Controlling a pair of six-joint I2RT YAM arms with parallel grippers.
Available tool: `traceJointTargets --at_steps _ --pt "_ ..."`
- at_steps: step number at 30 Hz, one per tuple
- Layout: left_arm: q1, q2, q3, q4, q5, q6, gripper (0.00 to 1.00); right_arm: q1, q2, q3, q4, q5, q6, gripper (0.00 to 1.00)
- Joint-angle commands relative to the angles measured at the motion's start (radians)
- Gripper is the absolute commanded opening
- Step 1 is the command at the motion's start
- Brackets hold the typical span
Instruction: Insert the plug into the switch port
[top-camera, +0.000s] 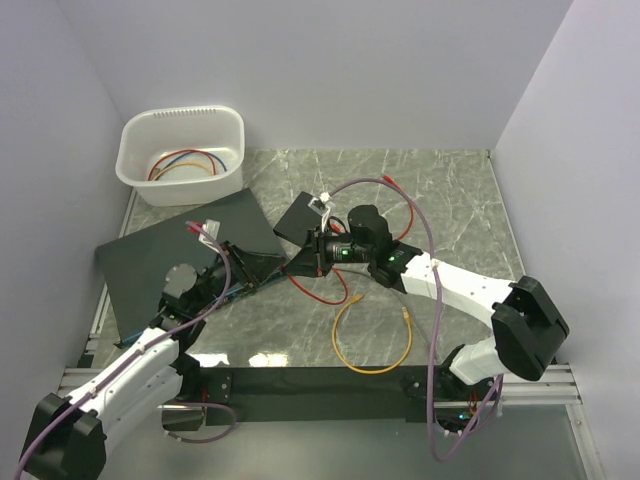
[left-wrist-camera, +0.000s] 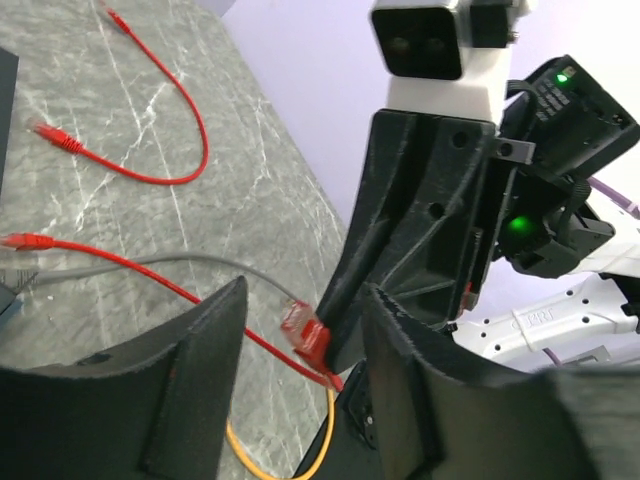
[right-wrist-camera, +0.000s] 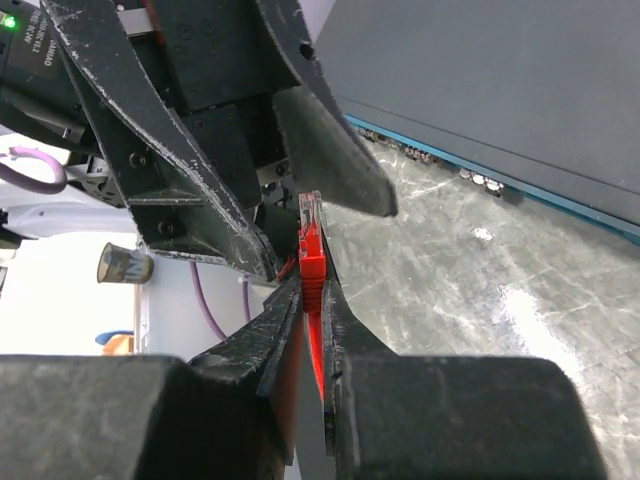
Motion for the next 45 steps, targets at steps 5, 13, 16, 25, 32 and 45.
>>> traceJointTargets --at_steps 5,13,16,25,32,45 --pt "-0.043 -0.009 0.011 0.049 -0.061 0.017 0.28 -0.001 0.019 0.003 0.071 -0.024 0.026 0.00" --pt "-0.069 0.001 0.054 -0.152 -0.160 0.017 0.01 0.005 0.011 0.092 -0.159 0.142 -0.101 0.34" --pt "-0.072 0.002 0.090 -0.344 -0.249 -0.024 0.00 0.030 -0.024 0.158 -0.354 0.365 -0.201 0.56" --pt "-0.074 0.085 0.172 -0.554 -0.335 -0.115 0.01 0.215 -0.020 0.209 -0.529 0.779 -0.325 0.52" --pt "-0.075 0.134 0.153 -0.508 -0.332 -0.132 0.01 0.266 0.048 0.253 -0.532 0.812 -0.324 0.50" --pt "-0.075 0.131 0.143 -0.488 -0.325 -0.123 0.00 0.284 0.189 0.331 -0.497 0.755 -0.296 0.48"
